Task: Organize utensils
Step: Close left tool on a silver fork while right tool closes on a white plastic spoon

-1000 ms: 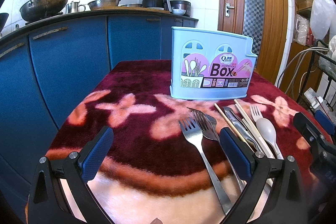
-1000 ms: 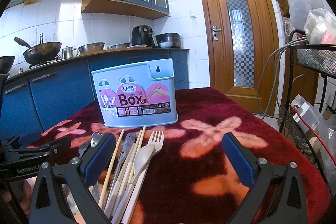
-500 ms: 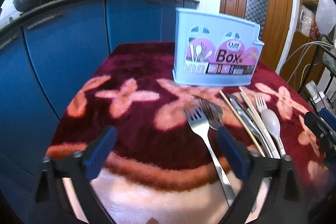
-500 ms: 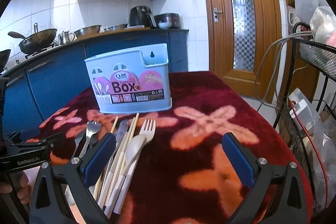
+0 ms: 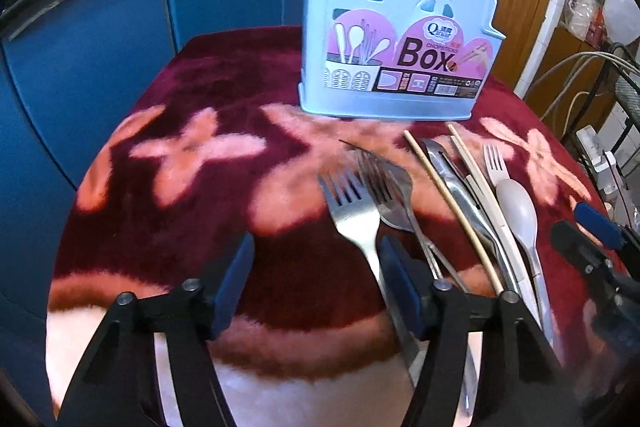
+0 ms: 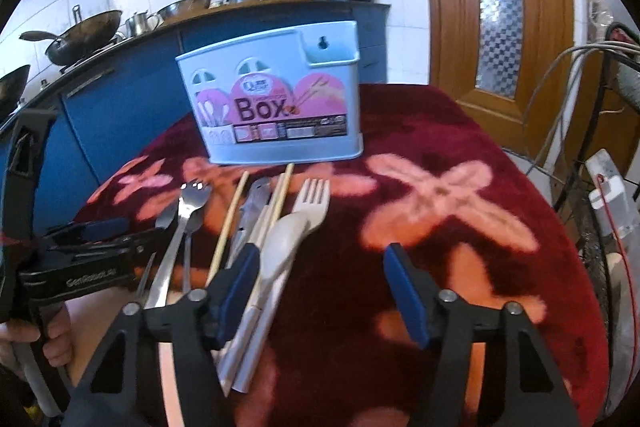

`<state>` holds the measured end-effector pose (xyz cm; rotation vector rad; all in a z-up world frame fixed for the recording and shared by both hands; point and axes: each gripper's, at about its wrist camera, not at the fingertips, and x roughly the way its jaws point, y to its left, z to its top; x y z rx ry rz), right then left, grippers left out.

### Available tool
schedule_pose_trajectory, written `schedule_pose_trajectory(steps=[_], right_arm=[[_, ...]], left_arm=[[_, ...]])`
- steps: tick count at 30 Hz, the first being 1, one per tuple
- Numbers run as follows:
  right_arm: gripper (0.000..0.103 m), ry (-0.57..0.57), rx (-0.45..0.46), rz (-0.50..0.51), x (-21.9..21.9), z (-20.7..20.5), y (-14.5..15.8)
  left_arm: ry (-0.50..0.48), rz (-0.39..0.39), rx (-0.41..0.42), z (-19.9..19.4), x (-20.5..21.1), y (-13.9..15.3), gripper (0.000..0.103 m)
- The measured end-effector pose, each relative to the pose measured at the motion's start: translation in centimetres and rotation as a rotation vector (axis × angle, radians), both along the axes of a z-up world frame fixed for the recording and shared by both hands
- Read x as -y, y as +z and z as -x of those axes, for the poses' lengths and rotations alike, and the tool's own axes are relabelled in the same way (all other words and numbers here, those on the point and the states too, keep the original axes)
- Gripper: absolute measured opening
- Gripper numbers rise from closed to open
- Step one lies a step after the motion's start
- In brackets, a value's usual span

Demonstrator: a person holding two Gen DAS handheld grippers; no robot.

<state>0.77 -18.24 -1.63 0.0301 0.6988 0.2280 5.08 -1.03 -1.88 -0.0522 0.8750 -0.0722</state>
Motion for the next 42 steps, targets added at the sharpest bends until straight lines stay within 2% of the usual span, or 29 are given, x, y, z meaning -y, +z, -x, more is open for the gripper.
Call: schedule_pose_trajectory(steps=[3, 8, 12, 13, 15, 17, 26, 33, 35, 38, 42], right_arm=[[0.058, 0.041, -0.020, 0.003, -0.7, -0.6, 0.0], [0.047, 0.063, -0.071, -0.006, -1.3, -2.1, -0.6], [0.025, 0.075, -0.107, -0.019, -1.5, -3.1, -1.2], [0.020, 0.080, -0.111, -0.029, -1.5, -3.3, -1.2], [0.016, 0.080, -0.102, -0.029, -1.5, -3.4, -1.1], [0.006, 0.086, -0.087, -0.025, -1.5, -3.4, -0.7], [0.006, 0.051, -0.064, -0.008, 1.3, -3.2, 0.7], [0.007, 0.033, -0.152, -0.014, 3.1, -4.7, -0.9], [0.007, 0.034, -0.169, -0.016, 3.4, -5.0, -1.3], [0.010, 0.046, -0.184, -0.016, 3.7, -5.3, -1.6], [0.011, 0.073, -0.209, -0.046, 4.3, -5.6, -1.7]], left_arm=[[-0.015, -0.006, -0.016, -0.7, 0.4, 0.0, 0.061], [-0.013, 0.032, -0.032, -1.6, 0.2, 0.0, 0.059], [-0.022, 0.062, -0.031, -2.2, -0.2, 0.0, 0.055], [-0.027, 0.071, -0.031, -2.2, -0.2, 0.0, 0.051], [-0.037, 0.085, -0.032, -2.3, -0.2, 0.1, 0.042], [-0.052, 0.111, -0.034, -2.3, -0.2, 0.2, 0.027], [-0.017, 0.111, -0.050, -2.0, -1.1, 0.5, 0.027], [-0.034, 0.087, -0.088, -2.6, -0.7, 0.0, 0.028], [-0.031, 0.121, -0.103, -2.7, -1.0, 0.0, 0.028], [-0.032, 0.201, -0.128, -2.7, -1.7, 0.0, 0.033], [-0.050, 0.312, -0.145, -2.6, -2.2, 0.1, 0.033]])
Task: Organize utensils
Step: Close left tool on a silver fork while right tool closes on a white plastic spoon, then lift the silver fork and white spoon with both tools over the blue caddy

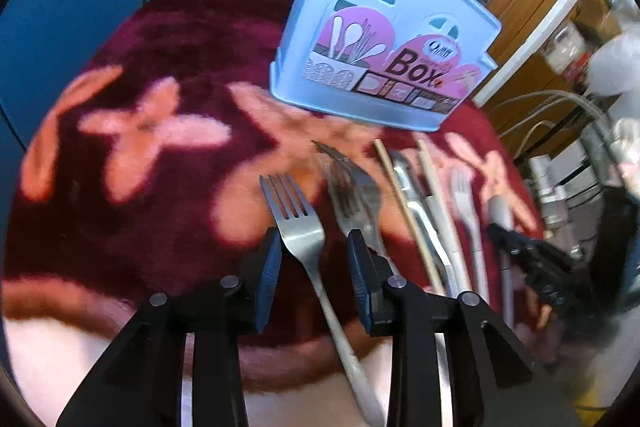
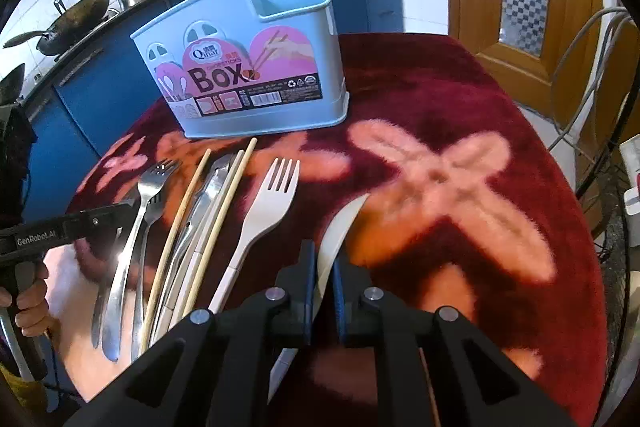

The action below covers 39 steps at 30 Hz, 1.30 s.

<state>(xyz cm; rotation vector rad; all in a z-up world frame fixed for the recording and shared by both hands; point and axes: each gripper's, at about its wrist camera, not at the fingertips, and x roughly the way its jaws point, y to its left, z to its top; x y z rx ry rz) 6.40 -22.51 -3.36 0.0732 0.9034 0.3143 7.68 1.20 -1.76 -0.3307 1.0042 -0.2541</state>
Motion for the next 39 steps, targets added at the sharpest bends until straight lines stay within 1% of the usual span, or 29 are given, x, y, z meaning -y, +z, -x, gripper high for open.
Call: schedule_pose_trajectory(steps=[2, 3, 5, 7, 10, 17, 22, 24, 27, 33, 35, 39], right_arm=[[0.011, 0.009, -0.011, -0.014, 0.2, -0.2, 0.0], [0.011, 0.015, -0.018, -0.023, 0.3, -0.3, 0.0], [0.011, 0.024, -0.030, -0.036, 0.4, -0.5, 0.1], [0.012, 0.034, -0.044, -0.048, 0.6, -0.7, 0.1], [0.012, 0.047, -0.057, -0.058, 0.6, -1.1, 0.1], [0.010, 0.039, -0.078, -0.081, 0.9, -1.4, 0.2], [0.009, 0.031, -0.063, -0.109, 0.5, -0.5, 1.0], [0.009, 0.026, -0.038, -0.116, 0.2, 0.1, 1.6], [0.009, 0.021, 0.029, -0.112, -0.3, 1.1, 3.3], [0.009, -0.025, 0.205, -0.085, -1.5, 3.5, 7.3], [0.009, -0.047, 0.250, -0.073, -1.7, 3.8, 8.4], [0.009, -0.079, 0.308, -0.067, -2.3, 3.8, 10.0]], left_arm=[[0.000, 0.074, -0.008, 0.0, -0.3, -0.1, 0.031], [0.000, 0.090, -0.009, 0.1, -0.3, -0.1, 0.028], [0.001, 0.120, -0.011, 0.0, -0.3, -0.2, 0.017], [0.005, 0.124, -0.008, 0.0, -0.2, -0.2, 0.012], [0.023, 0.075, -0.013, -0.3, -0.1, -0.5, 0.002], [0.002, 0.063, -0.006, -0.8, -0.4, -0.4, 0.000], [-0.017, 0.042, 0.047, 0.2, -0.3, 1.0, 0.000], [-0.024, 0.043, 0.076, 0.7, -0.5, 1.7, 0.000], [-0.030, 0.051, 0.121, 1.3, -0.8, 3.1, 0.000], [-0.071, 0.061, 0.244, 2.2, -1.0, 6.4, 0.000], [-0.081, 0.063, 0.279, 2.3, -1.2, 7.5, 0.000], [-0.106, 0.059, 0.347, 2.1, -1.3, 9.7, 0.000]])
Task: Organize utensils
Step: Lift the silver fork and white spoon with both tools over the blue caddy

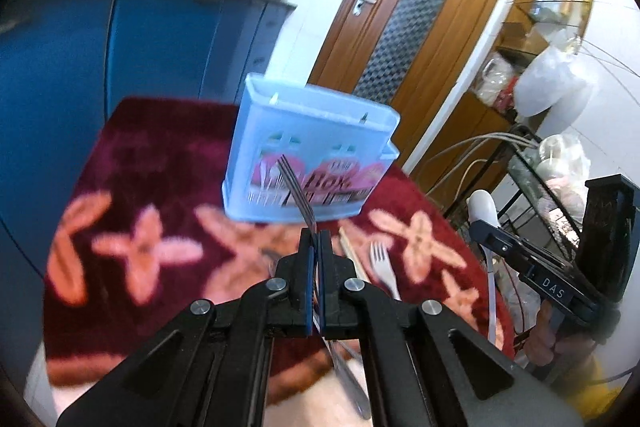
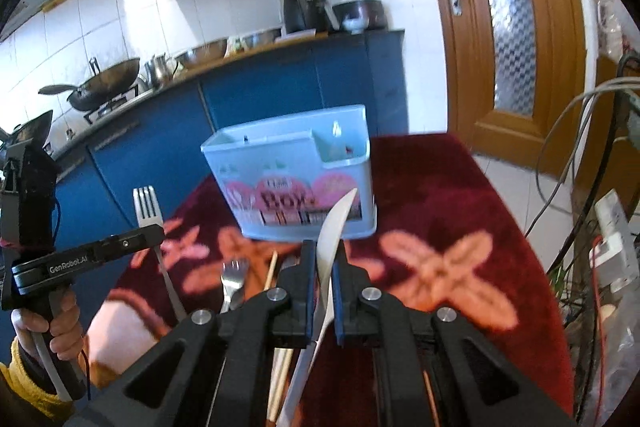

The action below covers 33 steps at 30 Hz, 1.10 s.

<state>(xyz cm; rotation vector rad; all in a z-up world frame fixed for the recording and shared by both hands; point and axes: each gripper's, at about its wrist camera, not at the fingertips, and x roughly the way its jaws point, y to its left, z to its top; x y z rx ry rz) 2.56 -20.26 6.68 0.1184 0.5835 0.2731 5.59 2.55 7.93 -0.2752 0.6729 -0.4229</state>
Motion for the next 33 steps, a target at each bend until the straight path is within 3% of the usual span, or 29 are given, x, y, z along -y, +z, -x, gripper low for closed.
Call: schedule_pose_trajectory(steps=[9, 15, 21, 27, 33], right_arm=[[0.009, -0.041, 0.134, 0.033, -0.8, -2.0, 3.6], [0.009, -0.028, 0.219, 0.066, -1.5, -4.1, 5.5], [0.009, -0.045, 0.316, 0.090, -1.9, -7.0, 6.9], [0.009, -0.071, 0.412, 0.099, -2.3, -10.7, 8.2], [0.009, -0.107, 0.462, 0.107, -2.8, -14.7, 6.9]], left_arm=[[0.016, -0.033, 0.147, -1.5, -0.3, 4.7, 0.000], [0.095, -0.059, 0.254, -3.3, -0.8, 8.9, 0.000], [0.189, -0.146, 0.355, -6.0, -0.4, 11.9, 0.000], [0.222, -0.178, 0.380, -8.9, 0.5, 12.9, 0.000], [0.220, -0.208, 0.367, -11.6, 2.2, 11.6, 0.000]])
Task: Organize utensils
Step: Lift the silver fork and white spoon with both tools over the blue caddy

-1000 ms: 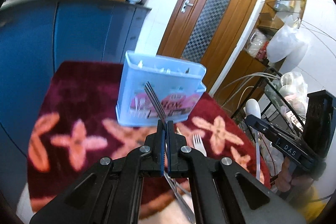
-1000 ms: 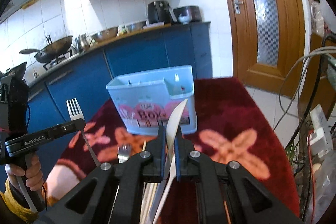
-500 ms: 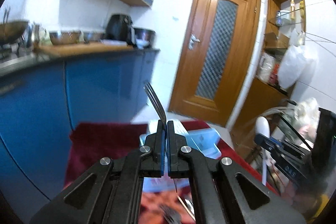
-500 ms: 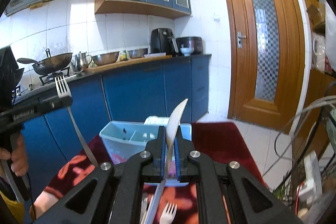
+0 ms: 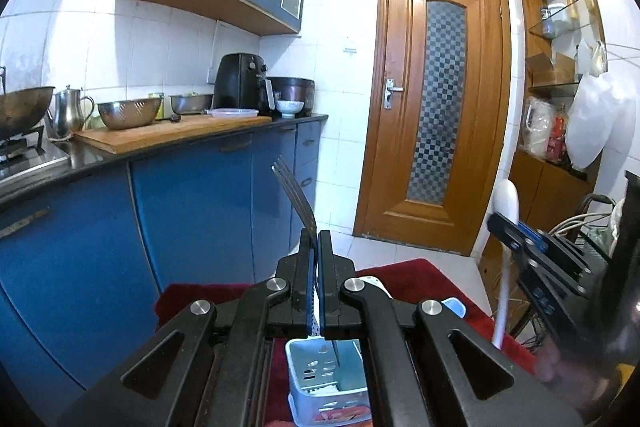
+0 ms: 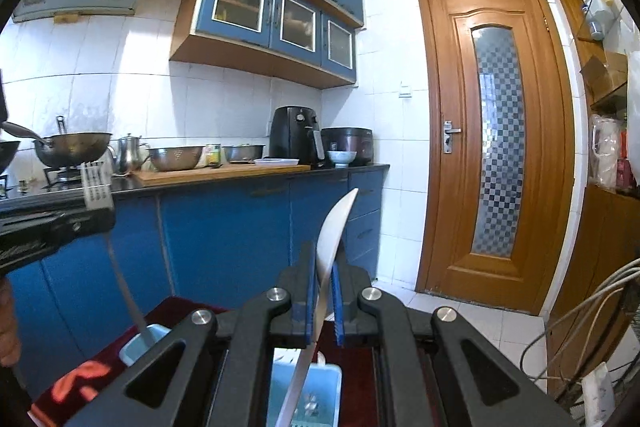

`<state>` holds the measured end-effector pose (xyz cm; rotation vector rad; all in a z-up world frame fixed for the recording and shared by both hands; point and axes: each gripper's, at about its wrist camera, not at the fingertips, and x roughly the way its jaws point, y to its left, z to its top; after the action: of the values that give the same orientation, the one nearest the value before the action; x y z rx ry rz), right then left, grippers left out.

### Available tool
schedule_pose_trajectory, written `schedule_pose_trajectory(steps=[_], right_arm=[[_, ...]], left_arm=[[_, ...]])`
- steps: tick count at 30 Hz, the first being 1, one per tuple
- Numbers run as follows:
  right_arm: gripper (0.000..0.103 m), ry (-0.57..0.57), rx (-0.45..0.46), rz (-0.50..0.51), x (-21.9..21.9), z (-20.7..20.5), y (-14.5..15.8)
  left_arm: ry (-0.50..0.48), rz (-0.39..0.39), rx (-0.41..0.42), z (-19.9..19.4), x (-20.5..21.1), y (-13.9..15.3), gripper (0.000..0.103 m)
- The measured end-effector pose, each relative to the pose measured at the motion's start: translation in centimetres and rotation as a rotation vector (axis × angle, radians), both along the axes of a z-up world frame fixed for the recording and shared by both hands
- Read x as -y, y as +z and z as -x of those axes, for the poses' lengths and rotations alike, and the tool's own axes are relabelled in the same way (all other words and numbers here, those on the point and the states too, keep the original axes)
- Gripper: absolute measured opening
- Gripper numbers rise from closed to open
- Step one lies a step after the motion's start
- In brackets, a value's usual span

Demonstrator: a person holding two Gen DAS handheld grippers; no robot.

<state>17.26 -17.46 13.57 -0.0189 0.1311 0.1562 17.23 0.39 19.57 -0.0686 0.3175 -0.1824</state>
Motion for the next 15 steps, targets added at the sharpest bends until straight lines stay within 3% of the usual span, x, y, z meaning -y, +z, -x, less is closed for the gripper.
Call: schedule_pose_trajectory(steps=[8, 15], right_arm=[[0.009, -0.042, 0.038, 0.021, -0.6, -2.6, -3.4], [0.009, -0.006, 0.030, 0.091, -1.9, -2.3, -5.9]], left_arm=[[0.000, -0.018, -0.068, -2.5, 1.2, -4.5, 0.000], [-0.021, -0.018, -0.121, -3.5, 2.1, -7.7, 0.000]])
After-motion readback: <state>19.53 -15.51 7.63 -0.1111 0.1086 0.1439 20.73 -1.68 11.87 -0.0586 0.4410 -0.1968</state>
